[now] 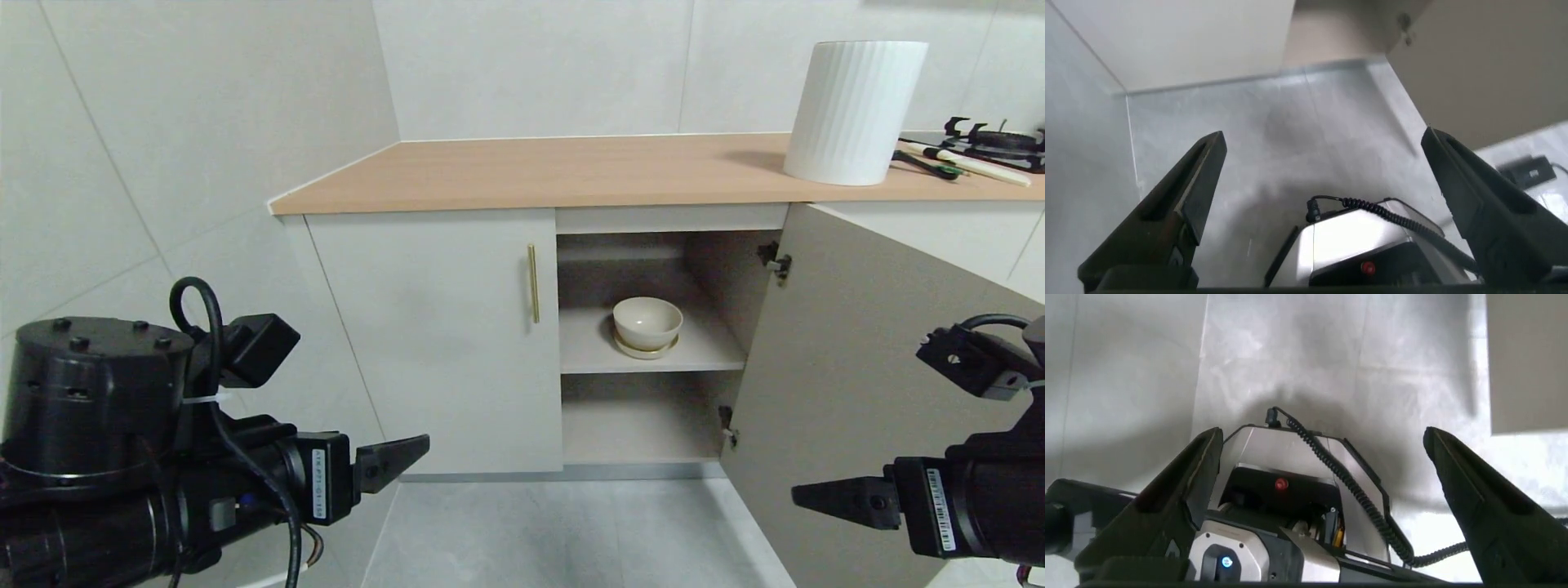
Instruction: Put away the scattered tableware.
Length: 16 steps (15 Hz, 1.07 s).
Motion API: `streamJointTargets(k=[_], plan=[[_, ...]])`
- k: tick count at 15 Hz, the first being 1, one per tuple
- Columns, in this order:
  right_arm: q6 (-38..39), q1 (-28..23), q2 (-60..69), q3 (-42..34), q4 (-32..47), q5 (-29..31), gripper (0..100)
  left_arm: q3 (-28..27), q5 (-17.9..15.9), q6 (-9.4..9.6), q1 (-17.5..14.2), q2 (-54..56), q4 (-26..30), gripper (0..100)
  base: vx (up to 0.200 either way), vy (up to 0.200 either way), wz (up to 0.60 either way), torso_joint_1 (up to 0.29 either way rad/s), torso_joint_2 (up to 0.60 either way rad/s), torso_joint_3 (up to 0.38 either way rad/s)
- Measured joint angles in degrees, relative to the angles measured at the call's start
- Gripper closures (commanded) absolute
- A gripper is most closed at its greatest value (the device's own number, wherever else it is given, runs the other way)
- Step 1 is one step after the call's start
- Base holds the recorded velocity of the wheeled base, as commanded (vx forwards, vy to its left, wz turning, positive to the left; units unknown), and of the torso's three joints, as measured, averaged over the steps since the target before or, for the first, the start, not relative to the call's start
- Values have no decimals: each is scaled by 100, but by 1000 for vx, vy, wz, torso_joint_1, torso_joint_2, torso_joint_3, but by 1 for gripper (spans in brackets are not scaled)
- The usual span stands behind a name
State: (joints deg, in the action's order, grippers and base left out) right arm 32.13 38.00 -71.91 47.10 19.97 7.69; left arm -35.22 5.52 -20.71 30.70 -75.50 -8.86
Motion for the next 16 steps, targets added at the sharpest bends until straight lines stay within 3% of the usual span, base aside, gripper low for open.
streamJointTargets(k=[12,16], plan=[[-80,4,133,44,204,13,0,41,6,30,17,2,-17,0,0,0,0,0,0,0],[-202,0,235,284,1046,18,0,50,24,121,50,2,-17,0,0,-200,0,2,0,6]])
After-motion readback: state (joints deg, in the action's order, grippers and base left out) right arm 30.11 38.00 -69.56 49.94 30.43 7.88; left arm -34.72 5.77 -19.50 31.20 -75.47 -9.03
